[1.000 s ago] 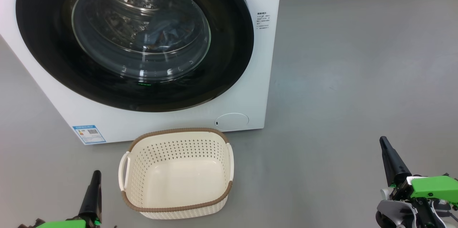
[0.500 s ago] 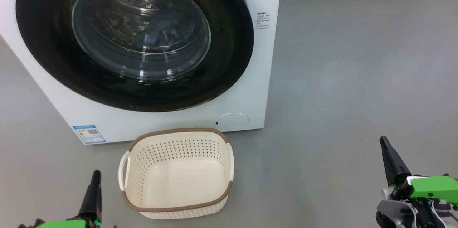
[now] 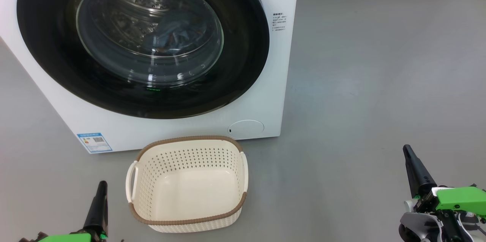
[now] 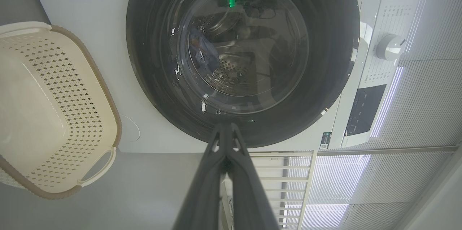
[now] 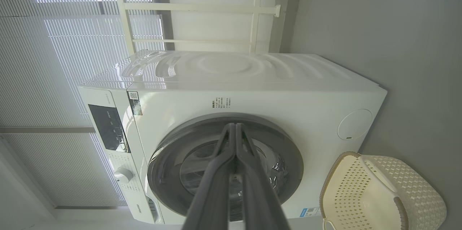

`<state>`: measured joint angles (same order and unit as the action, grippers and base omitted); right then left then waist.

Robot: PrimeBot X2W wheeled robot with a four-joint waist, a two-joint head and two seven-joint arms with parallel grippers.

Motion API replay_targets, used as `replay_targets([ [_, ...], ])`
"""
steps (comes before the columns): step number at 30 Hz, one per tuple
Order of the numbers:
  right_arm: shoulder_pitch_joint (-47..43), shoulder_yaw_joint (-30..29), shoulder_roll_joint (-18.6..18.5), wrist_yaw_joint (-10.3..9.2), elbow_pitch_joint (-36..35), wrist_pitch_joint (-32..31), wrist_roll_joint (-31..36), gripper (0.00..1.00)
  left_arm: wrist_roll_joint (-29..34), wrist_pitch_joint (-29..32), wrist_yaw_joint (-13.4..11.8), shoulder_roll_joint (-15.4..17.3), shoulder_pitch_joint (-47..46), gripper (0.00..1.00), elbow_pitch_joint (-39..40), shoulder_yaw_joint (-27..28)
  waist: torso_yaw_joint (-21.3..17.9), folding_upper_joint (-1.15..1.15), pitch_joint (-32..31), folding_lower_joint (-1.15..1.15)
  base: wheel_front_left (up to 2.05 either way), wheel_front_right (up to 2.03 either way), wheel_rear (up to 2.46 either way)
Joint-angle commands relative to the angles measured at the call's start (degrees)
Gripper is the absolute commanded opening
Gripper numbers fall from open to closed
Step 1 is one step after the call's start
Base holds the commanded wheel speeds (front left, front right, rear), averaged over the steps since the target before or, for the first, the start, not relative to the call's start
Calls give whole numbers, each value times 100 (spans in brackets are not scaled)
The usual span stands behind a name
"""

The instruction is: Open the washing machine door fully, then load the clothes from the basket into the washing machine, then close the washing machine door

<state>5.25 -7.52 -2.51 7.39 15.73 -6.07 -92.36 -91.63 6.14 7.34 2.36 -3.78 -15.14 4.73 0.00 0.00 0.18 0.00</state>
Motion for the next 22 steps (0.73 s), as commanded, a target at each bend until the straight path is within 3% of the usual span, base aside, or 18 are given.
replay_targets([
  [1,93,103,-43,10,-171,-39,17,0,-48,40,14,52,-242,0,111,185,0,0,0,0,0,0,0],
  [22,93,100,-41,10,-171,-41,19,0,-48,40,14,52,-242,0,111,186,0,0,0,0,0,0,0],
])
